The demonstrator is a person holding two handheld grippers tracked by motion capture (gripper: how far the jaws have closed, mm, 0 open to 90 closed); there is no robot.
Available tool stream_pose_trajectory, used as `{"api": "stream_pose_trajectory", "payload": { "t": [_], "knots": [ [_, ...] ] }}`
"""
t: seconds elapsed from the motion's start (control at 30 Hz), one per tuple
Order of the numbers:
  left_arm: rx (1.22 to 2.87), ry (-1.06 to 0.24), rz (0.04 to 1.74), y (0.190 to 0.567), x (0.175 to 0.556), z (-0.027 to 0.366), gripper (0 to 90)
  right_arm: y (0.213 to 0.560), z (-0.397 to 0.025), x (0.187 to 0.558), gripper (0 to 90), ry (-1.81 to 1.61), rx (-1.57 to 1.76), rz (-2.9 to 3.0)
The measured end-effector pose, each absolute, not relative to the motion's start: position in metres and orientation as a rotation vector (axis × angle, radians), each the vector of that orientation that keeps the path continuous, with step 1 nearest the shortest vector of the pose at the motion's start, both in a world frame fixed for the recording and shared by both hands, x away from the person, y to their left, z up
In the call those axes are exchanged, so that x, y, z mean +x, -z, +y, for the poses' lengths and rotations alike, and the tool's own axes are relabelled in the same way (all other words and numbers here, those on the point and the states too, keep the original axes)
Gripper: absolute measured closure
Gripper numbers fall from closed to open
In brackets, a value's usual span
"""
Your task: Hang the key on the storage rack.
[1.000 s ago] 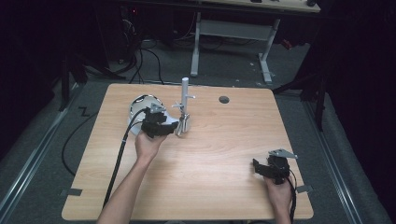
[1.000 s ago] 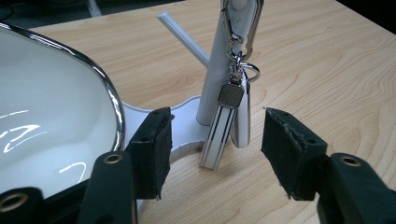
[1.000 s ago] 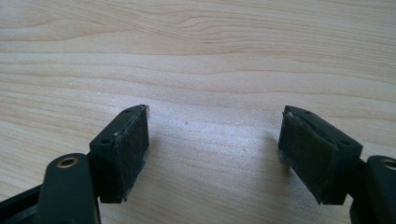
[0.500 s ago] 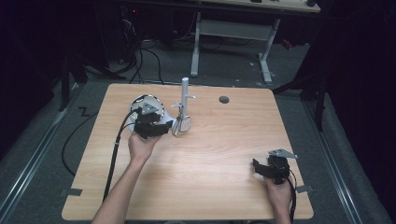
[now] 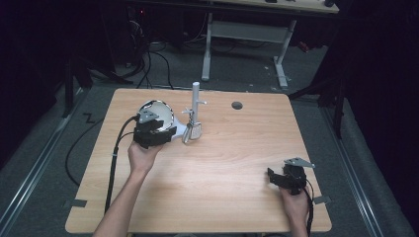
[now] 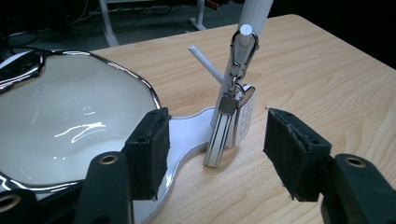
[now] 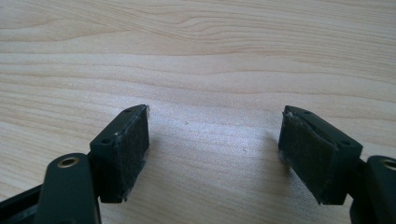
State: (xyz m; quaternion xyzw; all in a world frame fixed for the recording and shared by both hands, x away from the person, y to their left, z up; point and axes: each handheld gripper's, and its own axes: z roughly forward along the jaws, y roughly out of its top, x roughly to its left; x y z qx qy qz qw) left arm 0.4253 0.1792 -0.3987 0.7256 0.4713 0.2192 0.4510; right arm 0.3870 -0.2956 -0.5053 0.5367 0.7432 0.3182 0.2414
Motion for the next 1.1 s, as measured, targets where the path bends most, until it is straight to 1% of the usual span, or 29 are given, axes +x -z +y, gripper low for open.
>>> {"api": "stream_pose_trajectory", "payload": {
  "t": [0.63,1.1],
  "knots": [
    [1.732,-0.538,1.191,0.397,0.406,0.202,41.0,0.505,-0.295,0.387,24.6,-0.87,1.47,2.032],
    [1.72,-0.532,1.206,0.399,0.391,0.215,40.9,0.505,-0.295,0.387,24.6,-0.87,1.47,2.032]
  ]
}}
